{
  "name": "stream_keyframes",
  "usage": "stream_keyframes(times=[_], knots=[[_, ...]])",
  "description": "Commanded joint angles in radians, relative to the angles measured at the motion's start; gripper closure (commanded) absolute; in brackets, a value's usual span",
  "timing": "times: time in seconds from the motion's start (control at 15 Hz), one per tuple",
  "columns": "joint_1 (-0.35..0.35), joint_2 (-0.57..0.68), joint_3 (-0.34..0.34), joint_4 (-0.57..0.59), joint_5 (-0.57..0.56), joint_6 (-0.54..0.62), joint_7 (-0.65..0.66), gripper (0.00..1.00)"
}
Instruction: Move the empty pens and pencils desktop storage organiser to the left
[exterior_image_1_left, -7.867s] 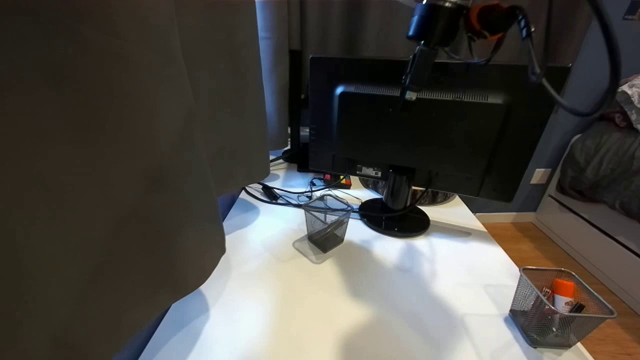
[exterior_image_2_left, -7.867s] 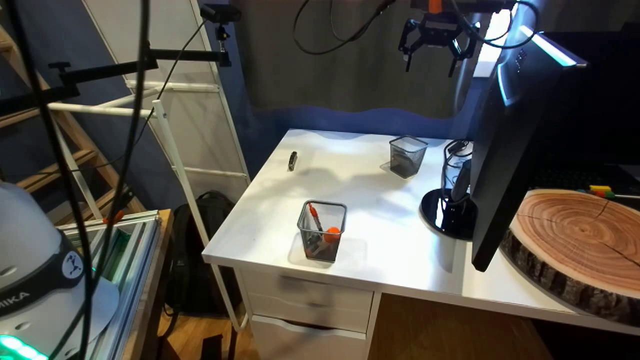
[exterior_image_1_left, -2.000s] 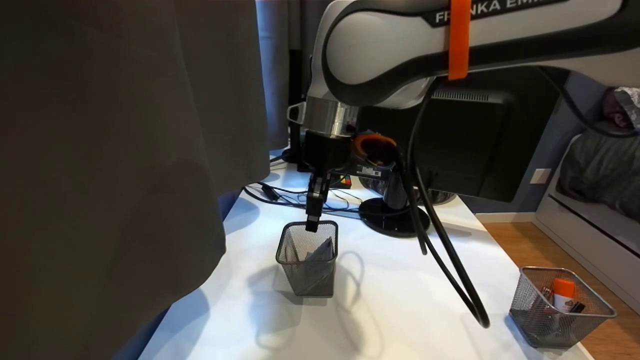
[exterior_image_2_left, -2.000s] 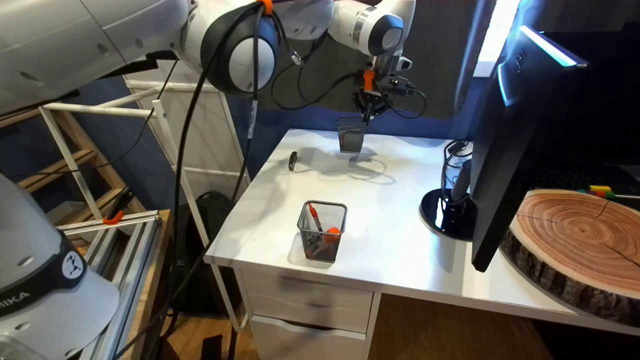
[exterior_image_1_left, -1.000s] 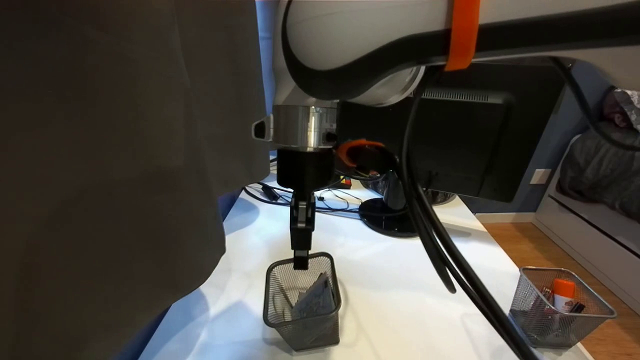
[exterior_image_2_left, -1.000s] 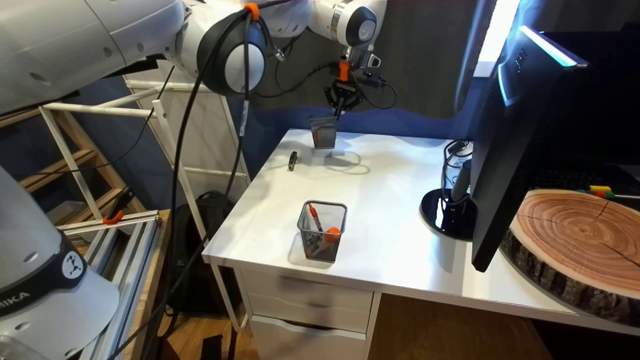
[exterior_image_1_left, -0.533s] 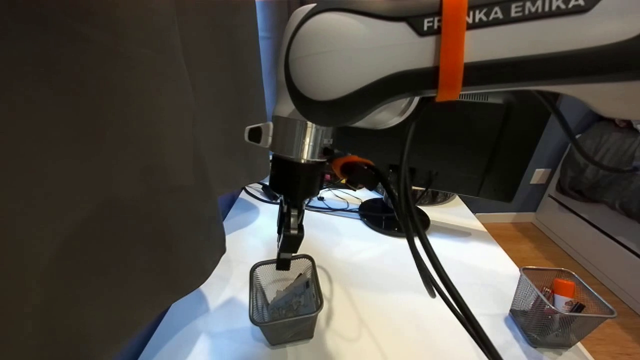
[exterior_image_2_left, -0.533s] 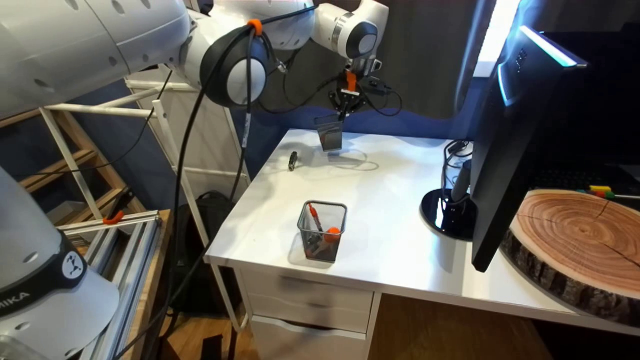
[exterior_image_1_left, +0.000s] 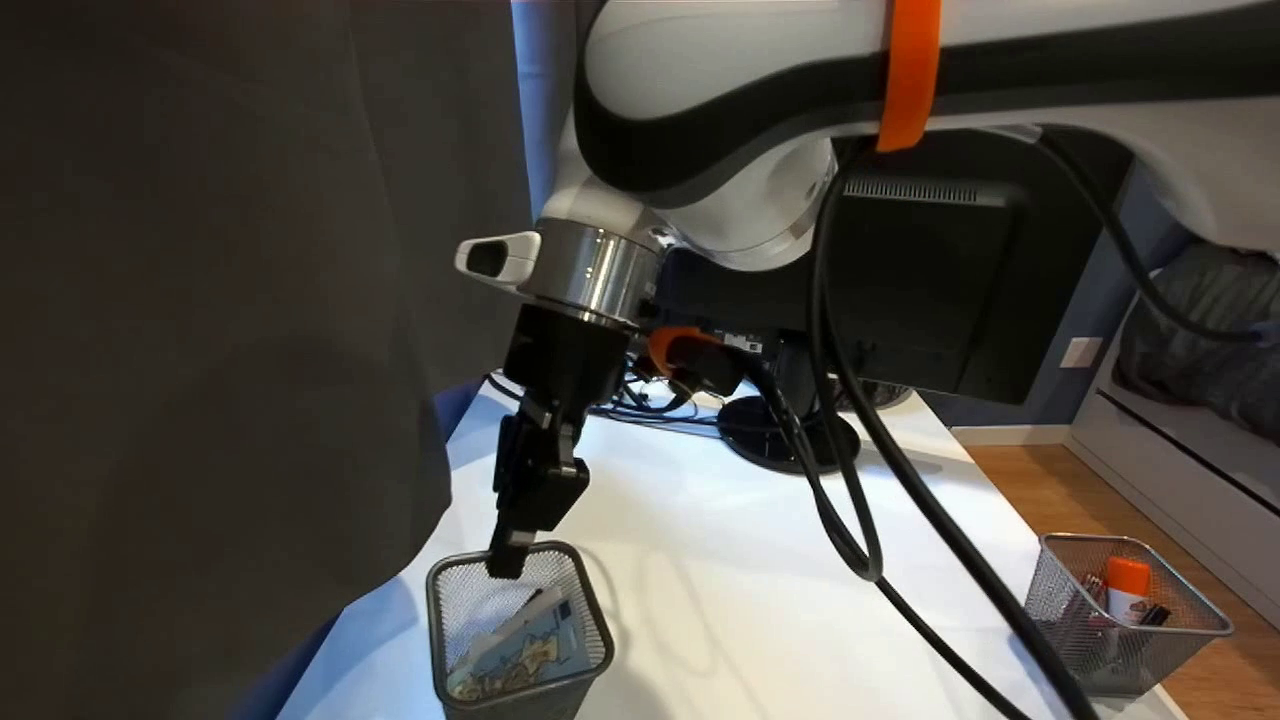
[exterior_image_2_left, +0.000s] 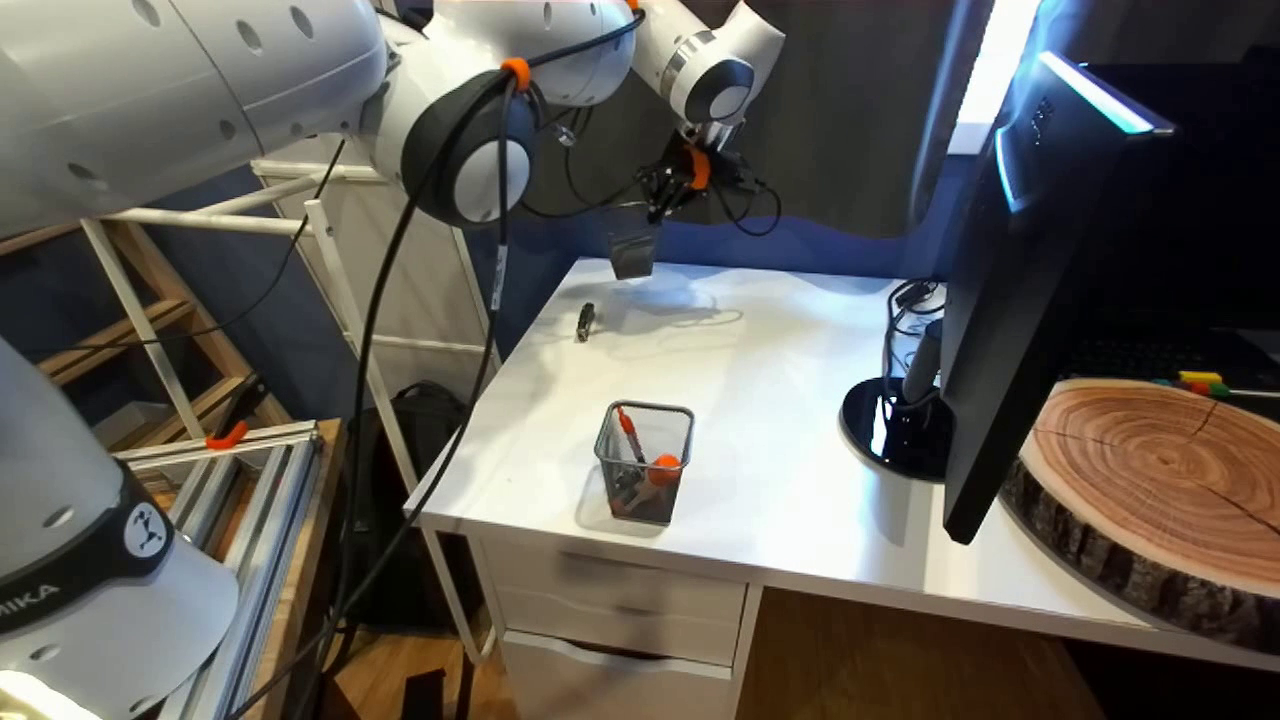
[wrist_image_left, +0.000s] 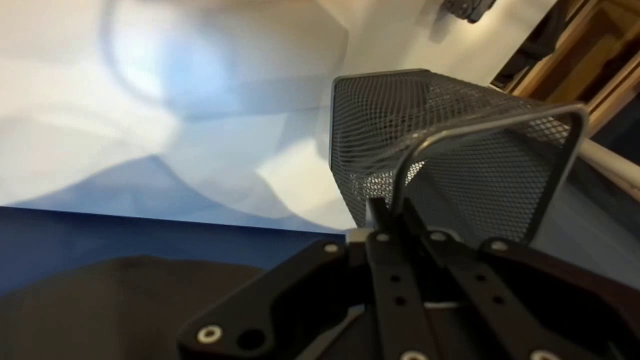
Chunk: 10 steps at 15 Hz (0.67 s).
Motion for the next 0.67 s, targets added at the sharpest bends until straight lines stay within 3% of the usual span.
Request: stream_keyframes(times=[0.0, 0.13, 0.2, 0.6], knots=[[-0.013, 0.006, 0.042, 0.006, 0.066, -0.079, -0.068, 0.98], [-0.004, -0.01, 0.016, 0.002, 0.044, -0.147, -0.08, 0.98], [0.006, 0.009, 0.006, 0.019, 0.044, -0.101, -0.05, 0.93], [0.014, 0.025, 0.004, 0.025, 0.053, -0.089, -0.035, 0.98]])
